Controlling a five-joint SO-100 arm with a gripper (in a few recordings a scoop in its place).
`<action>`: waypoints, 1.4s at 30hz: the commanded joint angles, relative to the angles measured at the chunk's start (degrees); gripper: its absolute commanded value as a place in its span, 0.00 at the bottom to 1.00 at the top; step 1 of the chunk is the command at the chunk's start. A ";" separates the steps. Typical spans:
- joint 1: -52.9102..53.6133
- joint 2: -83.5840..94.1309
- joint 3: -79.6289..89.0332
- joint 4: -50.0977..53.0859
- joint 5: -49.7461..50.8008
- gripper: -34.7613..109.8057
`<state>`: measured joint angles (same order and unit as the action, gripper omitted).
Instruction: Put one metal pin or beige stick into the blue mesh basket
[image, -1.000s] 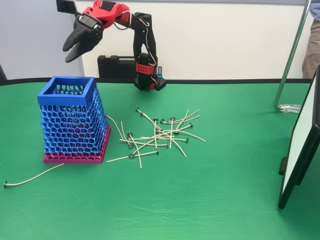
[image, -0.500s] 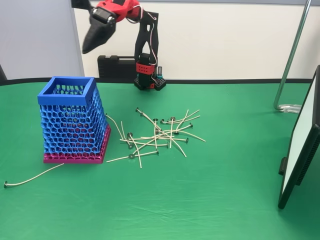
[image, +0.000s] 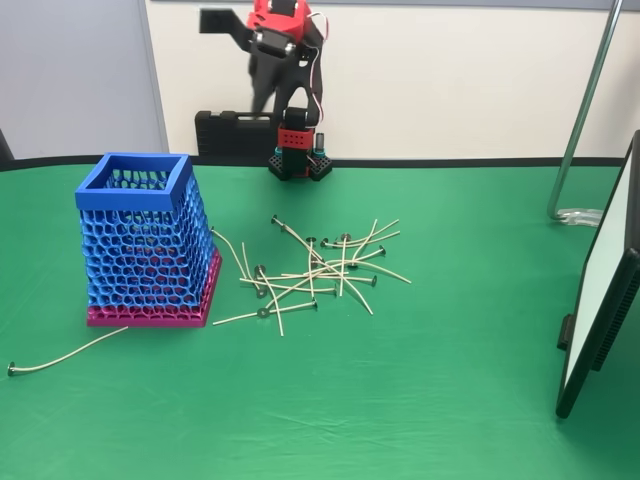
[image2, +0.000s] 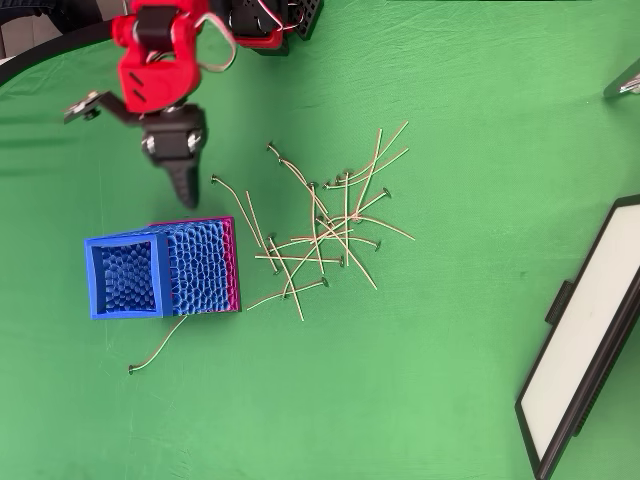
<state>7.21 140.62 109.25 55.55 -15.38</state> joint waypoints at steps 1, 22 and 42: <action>-3.08 9.93 6.59 1.76 1.23 0.25; -13.89 44.21 45.70 4.66 8.96 0.25; -13.10 49.83 67.41 -6.50 11.34 0.25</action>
<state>-6.50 189.93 176.40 48.87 -4.92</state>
